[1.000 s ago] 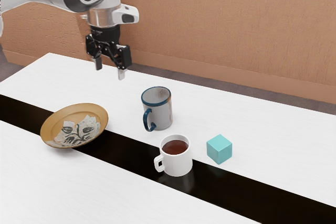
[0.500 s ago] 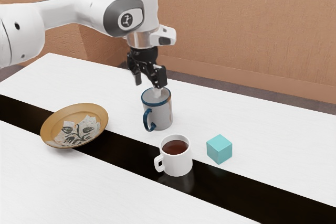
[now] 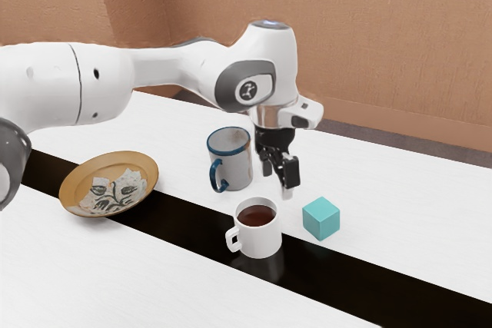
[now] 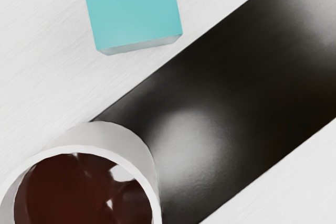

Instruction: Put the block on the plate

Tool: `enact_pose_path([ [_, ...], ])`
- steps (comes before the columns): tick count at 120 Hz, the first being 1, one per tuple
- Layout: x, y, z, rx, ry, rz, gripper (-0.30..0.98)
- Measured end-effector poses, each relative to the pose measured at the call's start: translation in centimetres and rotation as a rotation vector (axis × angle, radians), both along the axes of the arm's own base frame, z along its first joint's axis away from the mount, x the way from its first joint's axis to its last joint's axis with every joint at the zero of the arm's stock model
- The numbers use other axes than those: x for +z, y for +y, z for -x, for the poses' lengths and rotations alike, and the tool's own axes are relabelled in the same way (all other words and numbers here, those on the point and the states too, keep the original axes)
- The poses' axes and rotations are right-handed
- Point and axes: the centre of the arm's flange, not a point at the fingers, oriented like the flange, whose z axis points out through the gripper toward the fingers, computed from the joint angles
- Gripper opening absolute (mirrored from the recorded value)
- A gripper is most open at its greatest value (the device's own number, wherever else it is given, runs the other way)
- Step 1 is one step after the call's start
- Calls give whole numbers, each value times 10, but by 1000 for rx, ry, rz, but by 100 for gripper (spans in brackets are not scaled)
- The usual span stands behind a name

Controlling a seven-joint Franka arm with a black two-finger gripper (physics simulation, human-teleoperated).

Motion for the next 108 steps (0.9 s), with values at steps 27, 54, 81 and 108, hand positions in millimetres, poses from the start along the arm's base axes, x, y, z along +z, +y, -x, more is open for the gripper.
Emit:
enact_pose_path([
  [27, -33, -30, -6, -106, -53, 43, 69],
  [54, -49, -53, -45, -120, -91, 101, 69],
  [81, -67, -71, -48, -103, -71, 99, 69],
  [108, -60, -43, -84, -38, -133, 62, 69],
])
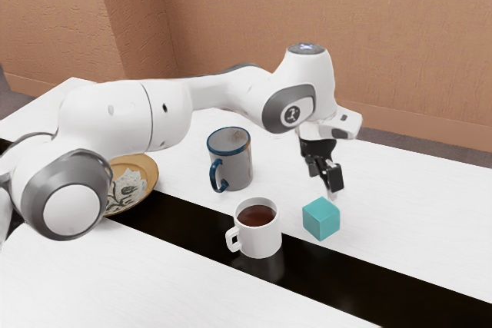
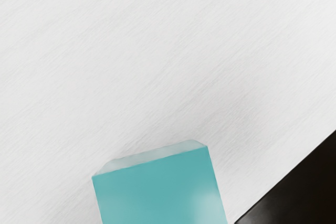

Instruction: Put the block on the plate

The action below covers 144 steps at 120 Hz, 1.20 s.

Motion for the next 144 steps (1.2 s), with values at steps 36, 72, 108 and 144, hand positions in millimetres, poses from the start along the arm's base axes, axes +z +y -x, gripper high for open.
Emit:
enact_pose_path([
  [36, -43, 15, -3, 43, 63, -17, 69],
  [72, -50, 26, -3, 71, 70, -7, 69],
  [108, -68, 4, 8, 54, 86, -2, 69],
  [144, -80, 1, 3, 65, 75, 14, 69],
])
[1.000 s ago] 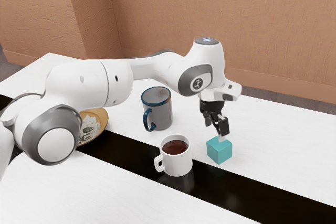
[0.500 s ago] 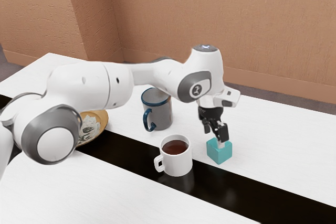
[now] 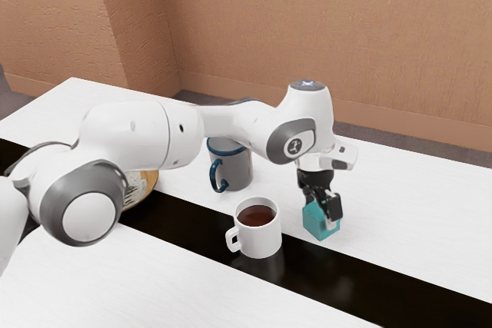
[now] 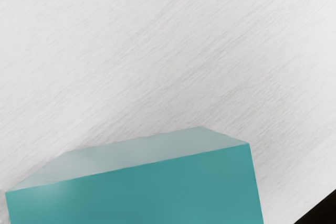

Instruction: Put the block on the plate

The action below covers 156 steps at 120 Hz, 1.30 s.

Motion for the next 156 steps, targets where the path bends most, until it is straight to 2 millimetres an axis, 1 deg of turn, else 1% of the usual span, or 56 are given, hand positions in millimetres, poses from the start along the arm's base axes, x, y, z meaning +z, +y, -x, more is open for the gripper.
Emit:
enact_pose_path([
  [26, -6, -3, -5, 9, -9, 11, 68],
  [43, -14, -5, -6, 14, -4, 17, 65],
  [59, -11, -6, -8, 18, -9, 24, 57],
  [78, -10, -6, -8, 21, -10, 24, 42],
  [94, -8, -7, -8, 24, -15, 23, 37],
  [105, -2, -10, -7, 26, -20, 23, 36],
  [117, 15, -21, -2, 19, -35, 24, 36],
  [125, 33, -34, 6, 9, -44, 26, 36],
  [129, 47, -45, 12, -5, -53, 30, 36],
  [133, 70, -54, 17, -20, -72, 33, 35],
  [137, 96, -58, 22, -28, -99, 30, 35],
  [142, 132, -54, 24, -26, -140, 19, 35],
  [145, 149, -49, 25, -20, -158, 11, 35],
  [151, 167, -32, 21, 4, -176, -12, 35],
  [153, 171, -24, 18, 16, -180, -19, 35],
  [156, 179, -5, 12, 44, -186, -28, 35],
])
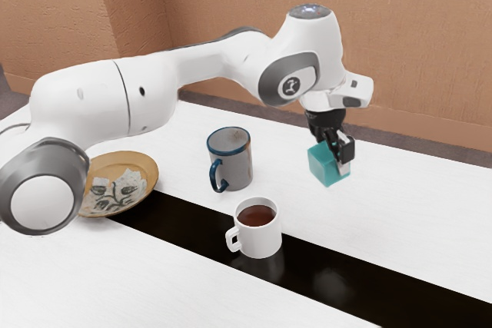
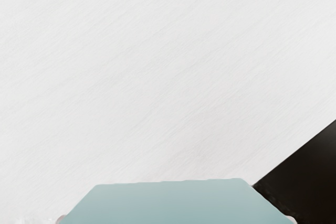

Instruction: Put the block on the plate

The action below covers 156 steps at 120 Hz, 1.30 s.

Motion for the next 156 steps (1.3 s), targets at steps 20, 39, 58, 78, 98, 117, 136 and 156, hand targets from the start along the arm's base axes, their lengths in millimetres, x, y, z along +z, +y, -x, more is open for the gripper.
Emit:
enact_pose_path([
  [20, 39, 180, -41, 258, -20, -30, 35],
  [39, 28, 334, -44, 468, 41, -33, 36],
  [58, -22, 429, -24, 596, 160, -21, 35],
  [78, -50, 467, 23, 660, 249, -14, 36],
  [98, -62, 456, 61, 671, 280, -2, 35],
  [117, -76, 451, 64, 671, 270, 20, 35],
  [136, -93, 462, 68, 693, 265, 38, 35],
  [156, -109, 506, 78, 758, 255, 75, 36],
])
